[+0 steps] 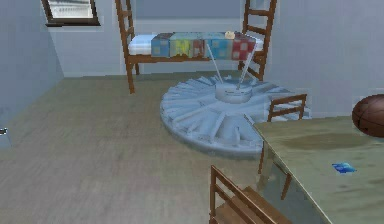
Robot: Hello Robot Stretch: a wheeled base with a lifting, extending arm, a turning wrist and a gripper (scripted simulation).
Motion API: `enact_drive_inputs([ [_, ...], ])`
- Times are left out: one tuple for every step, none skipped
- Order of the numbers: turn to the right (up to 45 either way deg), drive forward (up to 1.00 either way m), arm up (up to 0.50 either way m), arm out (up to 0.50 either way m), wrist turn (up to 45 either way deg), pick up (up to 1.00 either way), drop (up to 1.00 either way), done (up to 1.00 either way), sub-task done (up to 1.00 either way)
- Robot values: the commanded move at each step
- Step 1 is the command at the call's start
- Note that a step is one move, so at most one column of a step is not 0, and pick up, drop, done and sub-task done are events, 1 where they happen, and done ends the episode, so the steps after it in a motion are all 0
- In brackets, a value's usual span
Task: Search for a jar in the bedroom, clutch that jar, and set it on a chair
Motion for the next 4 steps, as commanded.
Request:
enact_drive_inputs([
  [0.0,0.00,0.50,0.00,0.0,0.00,0.00,0.00,0.00],
  [0.0,0.00,0.38,0.00,0.0,0.00,0.00,0.00,0.00],
  [0.0,0.00,0.00,0.42,0.0,0.00,0.00,0.00,0.00],
  [0.0,0.00,0.00,0.00,45.0,0.00,0.00,0.00,0.00],
])
